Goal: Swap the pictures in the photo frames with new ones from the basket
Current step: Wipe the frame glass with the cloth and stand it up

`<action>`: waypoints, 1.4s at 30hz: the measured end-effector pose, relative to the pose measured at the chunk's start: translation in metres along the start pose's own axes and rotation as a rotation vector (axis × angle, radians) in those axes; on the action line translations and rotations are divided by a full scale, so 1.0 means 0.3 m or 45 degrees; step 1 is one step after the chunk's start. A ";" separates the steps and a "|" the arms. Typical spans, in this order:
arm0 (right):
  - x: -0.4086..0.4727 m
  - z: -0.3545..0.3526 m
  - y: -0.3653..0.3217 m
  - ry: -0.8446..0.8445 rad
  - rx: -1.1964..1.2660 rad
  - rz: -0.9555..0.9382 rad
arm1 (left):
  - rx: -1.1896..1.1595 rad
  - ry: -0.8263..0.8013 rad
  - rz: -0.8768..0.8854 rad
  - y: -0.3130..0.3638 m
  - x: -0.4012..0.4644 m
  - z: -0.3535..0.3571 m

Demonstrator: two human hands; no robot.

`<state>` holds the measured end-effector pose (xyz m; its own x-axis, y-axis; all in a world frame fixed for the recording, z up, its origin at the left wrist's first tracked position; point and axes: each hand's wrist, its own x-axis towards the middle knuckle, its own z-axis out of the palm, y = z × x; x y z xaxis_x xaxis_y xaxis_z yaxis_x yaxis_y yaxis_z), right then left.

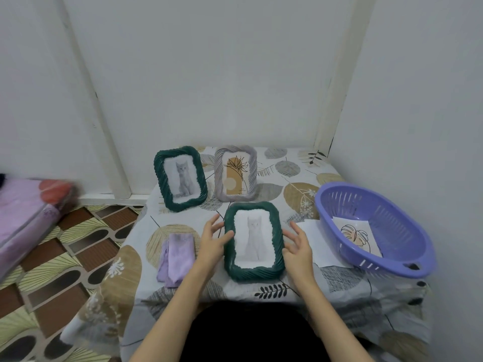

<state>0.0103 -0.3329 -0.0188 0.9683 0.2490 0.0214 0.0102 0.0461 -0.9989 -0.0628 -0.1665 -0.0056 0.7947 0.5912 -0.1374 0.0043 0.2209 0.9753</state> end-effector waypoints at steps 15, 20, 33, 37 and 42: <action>0.048 -0.055 -0.191 -0.477 0.092 -0.040 | -0.084 -0.276 0.320 0.178 -0.073 0.013; 0.064 -0.034 -0.221 -0.557 0.238 -0.015 | -0.091 -0.281 0.320 0.182 -0.078 0.010; 0.251 -0.064 -0.337 -0.567 0.419 0.069 | 0.003 -0.424 0.344 0.221 0.041 0.083; 0.399 -0.115 -0.402 -0.514 0.405 0.133 | 0.123 -0.462 0.484 0.306 0.183 0.181; 0.556 -0.138 -0.413 -0.458 0.435 0.057 | 0.249 -0.357 0.568 0.317 0.393 0.318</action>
<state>0.1807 -0.3373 0.1068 0.8176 0.5734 0.0524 -0.1700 0.3274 -0.9295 0.0893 -0.1497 0.0874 0.8761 0.3596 0.3211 -0.2782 -0.1670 0.9459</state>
